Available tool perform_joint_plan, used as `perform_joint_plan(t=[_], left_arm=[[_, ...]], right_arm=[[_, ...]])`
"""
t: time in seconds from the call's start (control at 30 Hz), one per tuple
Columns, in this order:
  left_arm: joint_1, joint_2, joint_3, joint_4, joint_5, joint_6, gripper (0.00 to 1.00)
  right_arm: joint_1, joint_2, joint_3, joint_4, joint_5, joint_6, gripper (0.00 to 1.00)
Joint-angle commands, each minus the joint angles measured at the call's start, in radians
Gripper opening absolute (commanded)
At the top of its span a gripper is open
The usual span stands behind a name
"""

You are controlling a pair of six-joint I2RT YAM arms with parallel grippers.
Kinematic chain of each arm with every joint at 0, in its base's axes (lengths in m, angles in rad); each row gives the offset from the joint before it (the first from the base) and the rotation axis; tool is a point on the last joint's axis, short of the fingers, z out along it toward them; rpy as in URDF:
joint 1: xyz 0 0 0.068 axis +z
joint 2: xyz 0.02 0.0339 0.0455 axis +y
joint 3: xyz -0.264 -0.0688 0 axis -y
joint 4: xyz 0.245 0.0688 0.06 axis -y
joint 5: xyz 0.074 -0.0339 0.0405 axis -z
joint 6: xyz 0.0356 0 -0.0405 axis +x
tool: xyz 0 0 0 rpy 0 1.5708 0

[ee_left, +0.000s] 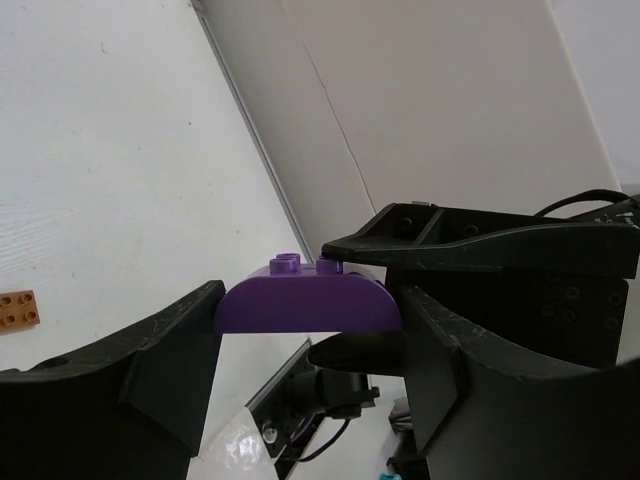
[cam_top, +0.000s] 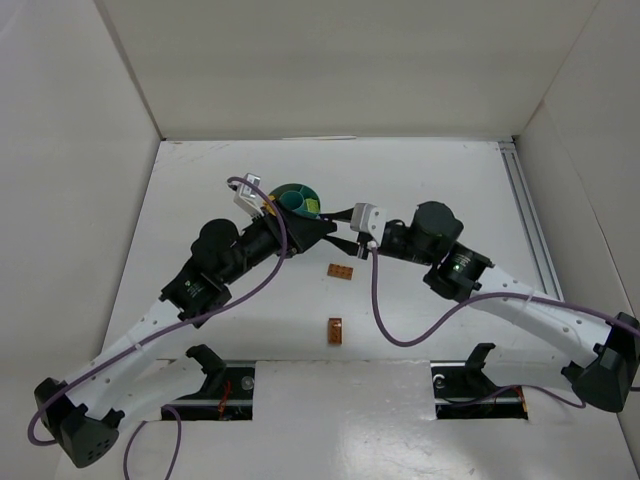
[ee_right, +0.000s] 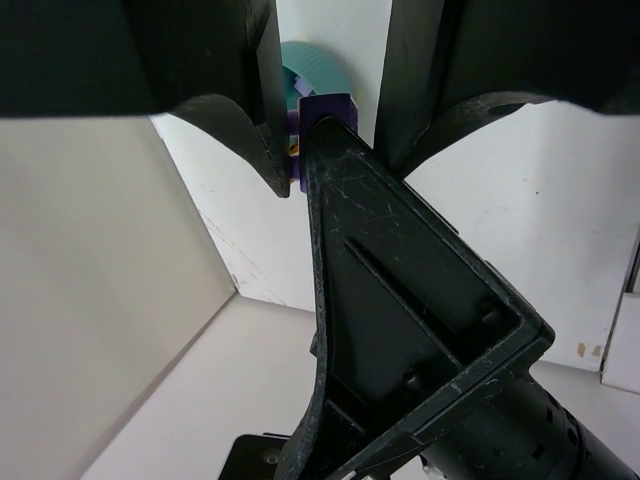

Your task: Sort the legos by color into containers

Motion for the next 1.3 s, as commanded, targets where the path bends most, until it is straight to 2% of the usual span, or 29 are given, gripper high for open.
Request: perform_joint_plan(t=[0.0,0.07,0.1,0.13,0.2,0.5,0.63,0.67,0.8,0.97,1.0,1.07,1.1,1.23,1.27], left_arm=[[-0.003,-0.046,0.026,0.074,0.013,0.038,0.37],[-0.003,-0.046,0.026,0.074,0.013,0.038,0.41],[-0.003,-0.046,0.026,0.074,0.013,0.038,0.54],[-0.003,-0.046,0.026,0.074,0.013,0.038,0.54],[-0.003,-0.046,0.026,0.074,0.013,0.038,0.49],[-0.003,-0.046,0.026,0.074,0.022,0.047,0.53],[-0.003,-0.066,0.026,0.085,0.033,0.056,0.43],[-0.003,-0.066,0.026,0.085,0.033,0.056,0.37],[-0.003,-0.066,0.026,0.085,0.042,0.056,0.3],[-0.003,-0.075,0.026,0.085,0.042,0.056,0.25],[-0.003,-0.075,0.016,0.085,0.042,0.056,0.25],[-0.003,-0.084,0.016,0.085,0.042,0.056,0.25],[-0.003,-0.084,0.016,0.085,0.042,0.056,0.24],[-0.003,-0.084,0.016,0.094,0.042,0.065,0.24],[-0.003,-0.084,0.016,0.094,0.042,0.066,0.24]], right_arm=[[0.0,0.007,0.044,-0.028,0.03,0.045,0.0],[0.0,0.016,0.056,-0.028,0.03,0.054,0.0],[0.0,0.017,0.056,-0.028,0.03,0.054,0.0],[0.0,0.017,0.066,-0.028,0.03,0.054,0.0],[0.0,0.017,0.066,-0.038,0.039,0.064,0.0],[0.0,0.027,0.095,-0.058,0.048,0.1,0.0],[0.0,0.064,0.113,-0.068,0.002,0.091,0.0],[0.0,0.073,0.113,-0.068,-0.012,0.091,0.0],[0.0,0.106,0.136,-0.068,-0.076,0.091,0.17],[0.0,0.115,0.147,-0.068,-0.086,0.081,0.22],[0.0,0.104,0.147,-0.068,-0.086,0.081,0.29],[0.0,0.104,0.147,-0.068,-0.073,0.081,0.49],[0.0,0.095,0.147,-0.068,-0.073,0.081,0.52],[0.0,0.075,0.138,-0.068,-0.043,0.068,0.78],[0.0,0.075,0.138,-0.068,-0.043,0.057,0.79]])
